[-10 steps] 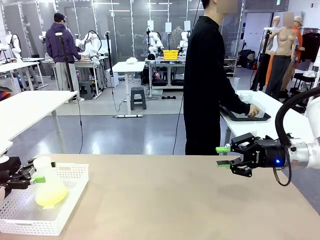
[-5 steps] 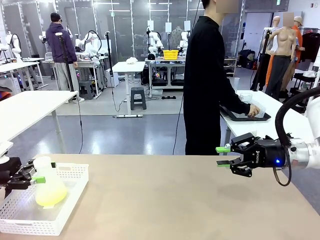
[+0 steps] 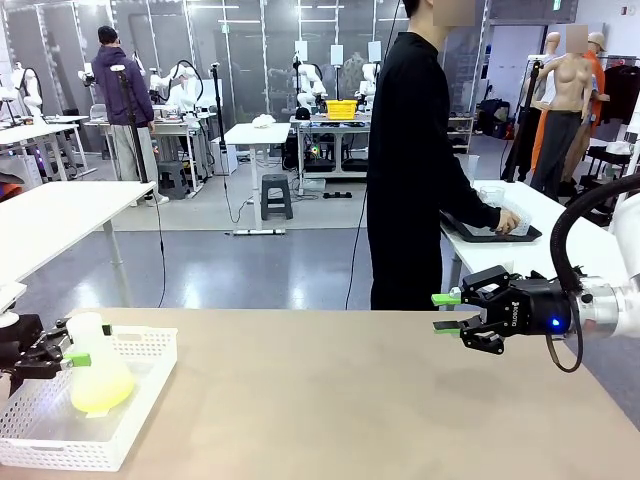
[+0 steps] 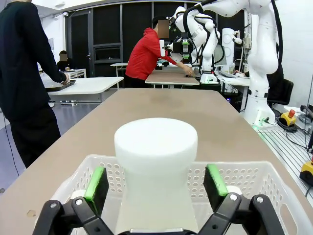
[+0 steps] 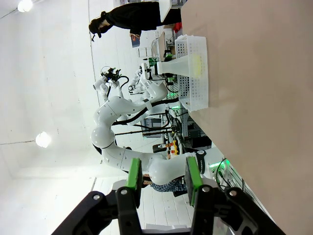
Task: Prepare the solutions needed for the experiment.
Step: When the human places the Big flask in the center of the table, pick up the Big flask and place it in the left Organizing basket.
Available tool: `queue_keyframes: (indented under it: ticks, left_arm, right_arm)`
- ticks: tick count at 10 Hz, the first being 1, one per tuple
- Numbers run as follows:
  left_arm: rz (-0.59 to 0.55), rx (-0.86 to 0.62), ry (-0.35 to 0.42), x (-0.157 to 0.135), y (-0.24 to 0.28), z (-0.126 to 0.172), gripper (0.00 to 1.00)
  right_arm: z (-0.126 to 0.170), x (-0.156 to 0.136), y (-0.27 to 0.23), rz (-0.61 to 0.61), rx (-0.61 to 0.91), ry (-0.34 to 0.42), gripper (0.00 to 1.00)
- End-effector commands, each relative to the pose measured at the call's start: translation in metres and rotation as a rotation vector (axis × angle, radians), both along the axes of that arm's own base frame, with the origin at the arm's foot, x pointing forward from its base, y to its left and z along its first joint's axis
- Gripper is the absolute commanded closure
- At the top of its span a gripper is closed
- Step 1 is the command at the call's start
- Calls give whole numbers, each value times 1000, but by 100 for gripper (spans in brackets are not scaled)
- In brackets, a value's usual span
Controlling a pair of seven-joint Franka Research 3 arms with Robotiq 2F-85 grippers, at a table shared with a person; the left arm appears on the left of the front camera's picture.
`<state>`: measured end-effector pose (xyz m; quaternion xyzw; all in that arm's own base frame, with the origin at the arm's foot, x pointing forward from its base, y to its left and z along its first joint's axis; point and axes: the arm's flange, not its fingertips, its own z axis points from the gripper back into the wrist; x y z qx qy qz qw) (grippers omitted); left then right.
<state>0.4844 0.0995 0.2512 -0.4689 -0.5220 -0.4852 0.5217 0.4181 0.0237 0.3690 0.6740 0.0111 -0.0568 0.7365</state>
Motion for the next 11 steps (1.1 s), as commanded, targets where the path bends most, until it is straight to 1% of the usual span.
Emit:
queue_keyframes:
  ticks: [1, 3, 5, 6, 7, 8, 10, 11]
  left_arm:
    - [34, 2, -29, 1, 10, 8, 0]
    - [89, 5, -42, -4, 38, 16, 0]
    - [120, -12, -34, -12, 60, 17, 0]
    - [127, -20, -15, -19, 70, 19, 0]
    - [110, -45, 25, -25, 76, 26, 0]
    - [113, -52, 135, -34, 77, 42, 0]
    - [95, 7, 348, -58, 77, 76, 0]
    - [29, -1, 488, -69, 77, 94, 0]
  right_arm:
    - [1, -1, 0, -2, -13, -6, 53]
    - [1, -1, 0, -2, -13, -6, 53]
    - [1, -1, 0, -2, -13, -6, 53]
    - [1, -1, 0, -2, -13, -6, 53]
    - [1, -1, 0, -2, -13, -6, 53]
    - [1, -1, 0, -2, -13, -6, 53]
    - [1, -1, 0, -2, -13, -6, 53]
    - [1, -1, 0, -2, -13, -6, 53]
